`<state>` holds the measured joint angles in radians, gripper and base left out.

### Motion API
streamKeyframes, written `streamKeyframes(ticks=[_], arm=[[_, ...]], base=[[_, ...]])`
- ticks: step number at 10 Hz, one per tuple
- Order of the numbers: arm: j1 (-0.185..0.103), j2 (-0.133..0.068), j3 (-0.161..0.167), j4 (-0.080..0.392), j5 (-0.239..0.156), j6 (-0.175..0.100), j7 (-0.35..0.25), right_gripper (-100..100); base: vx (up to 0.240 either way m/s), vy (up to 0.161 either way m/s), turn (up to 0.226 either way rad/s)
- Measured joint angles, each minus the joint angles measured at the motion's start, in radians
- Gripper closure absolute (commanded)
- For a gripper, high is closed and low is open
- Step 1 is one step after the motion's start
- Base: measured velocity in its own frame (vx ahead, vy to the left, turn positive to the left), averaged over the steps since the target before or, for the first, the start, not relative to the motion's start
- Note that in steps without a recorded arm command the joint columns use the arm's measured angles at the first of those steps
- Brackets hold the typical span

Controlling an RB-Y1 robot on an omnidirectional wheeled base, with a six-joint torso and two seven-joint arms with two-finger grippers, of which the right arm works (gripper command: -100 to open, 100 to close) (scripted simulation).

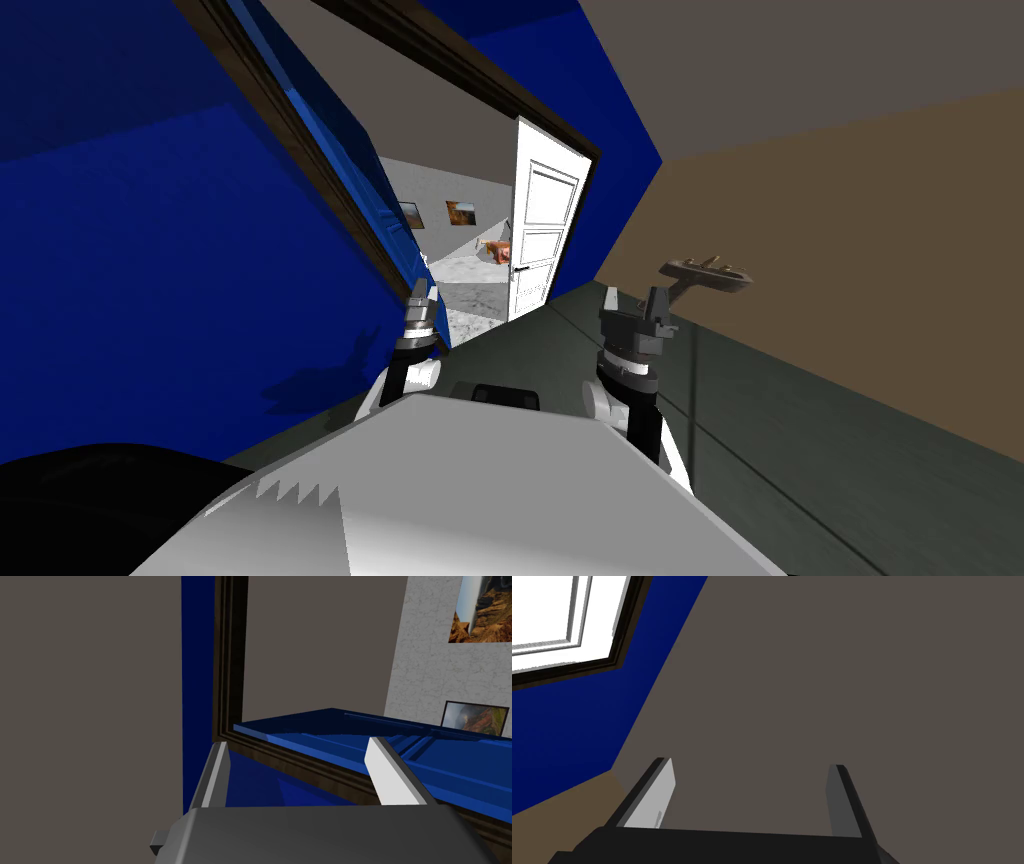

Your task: Push the door open

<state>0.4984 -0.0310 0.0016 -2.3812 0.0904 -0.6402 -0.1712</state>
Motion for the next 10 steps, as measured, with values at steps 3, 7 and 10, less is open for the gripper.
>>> streamKeyframes(ticks=[3, 7, 10], arm=[[-0.034, -0.007, 0.019, 0.055, 0.004, 0.006, -0.008, -100], [-0.102, -0.020, 0.043, 0.164, 0.007, 0.017, -0.025, -100], [-0.132, -0.027, 0.070, 0.227, 0.011, 0.021, -0.039, -100]], base=[[0.122, -0.022, 0.003], [0.114, -0.030, 0.002], [0.090, -0.026, 0.002]])
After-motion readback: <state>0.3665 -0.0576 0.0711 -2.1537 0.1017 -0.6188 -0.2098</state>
